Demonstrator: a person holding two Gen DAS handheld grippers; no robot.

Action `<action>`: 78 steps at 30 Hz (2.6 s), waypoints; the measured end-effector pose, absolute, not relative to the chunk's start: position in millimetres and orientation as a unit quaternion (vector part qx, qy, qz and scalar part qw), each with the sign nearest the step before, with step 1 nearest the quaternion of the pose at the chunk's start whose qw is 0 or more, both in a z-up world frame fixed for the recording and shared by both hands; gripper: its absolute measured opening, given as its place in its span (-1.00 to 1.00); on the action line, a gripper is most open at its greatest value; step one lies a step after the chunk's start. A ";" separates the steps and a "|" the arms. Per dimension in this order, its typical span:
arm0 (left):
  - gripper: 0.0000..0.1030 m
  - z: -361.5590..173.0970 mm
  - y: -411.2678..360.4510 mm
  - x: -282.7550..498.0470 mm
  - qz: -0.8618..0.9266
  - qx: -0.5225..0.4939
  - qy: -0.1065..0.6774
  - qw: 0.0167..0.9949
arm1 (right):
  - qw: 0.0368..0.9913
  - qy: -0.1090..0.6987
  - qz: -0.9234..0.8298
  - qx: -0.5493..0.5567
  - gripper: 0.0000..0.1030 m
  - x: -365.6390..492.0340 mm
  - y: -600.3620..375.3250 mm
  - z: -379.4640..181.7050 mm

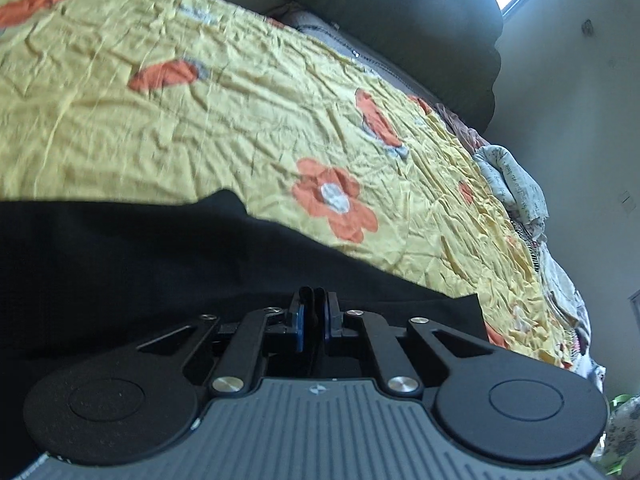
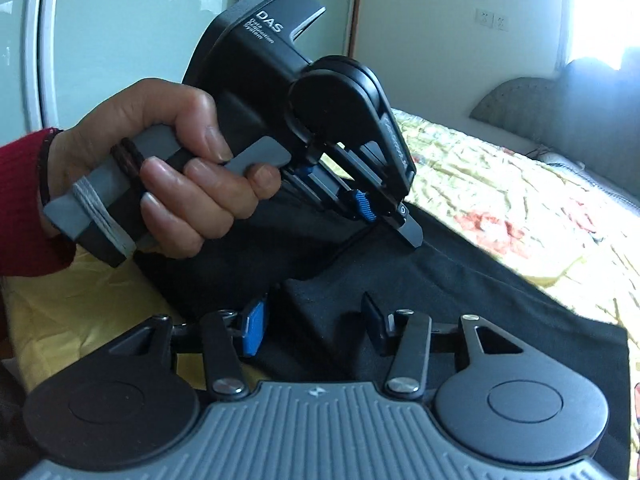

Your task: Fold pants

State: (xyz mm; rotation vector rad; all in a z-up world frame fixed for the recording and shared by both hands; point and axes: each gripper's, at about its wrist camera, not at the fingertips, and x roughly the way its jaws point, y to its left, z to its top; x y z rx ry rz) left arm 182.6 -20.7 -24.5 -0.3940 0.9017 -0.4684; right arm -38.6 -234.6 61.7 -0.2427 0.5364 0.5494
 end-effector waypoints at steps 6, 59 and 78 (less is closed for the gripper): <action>-0.85 -31.7 -30.8 185.7 -0.206 -0.145 0.427 0.869 | 0.917 0.265 0.270 -0.127 -0.04 -45.1 -218.8 64.6; 0.42 21.8 141.9 99.4 0.029 -0.151 0.376 0.914 | 0.911 0.246 0.312 -0.109 0.06 -34.1 -122.2 92.2; 0.43 27.2 221.6 26.0 0.023 -0.293 0.397 0.869 | 0.834 0.136 0.380 -0.376 0.06 -83.9 10.6 53.4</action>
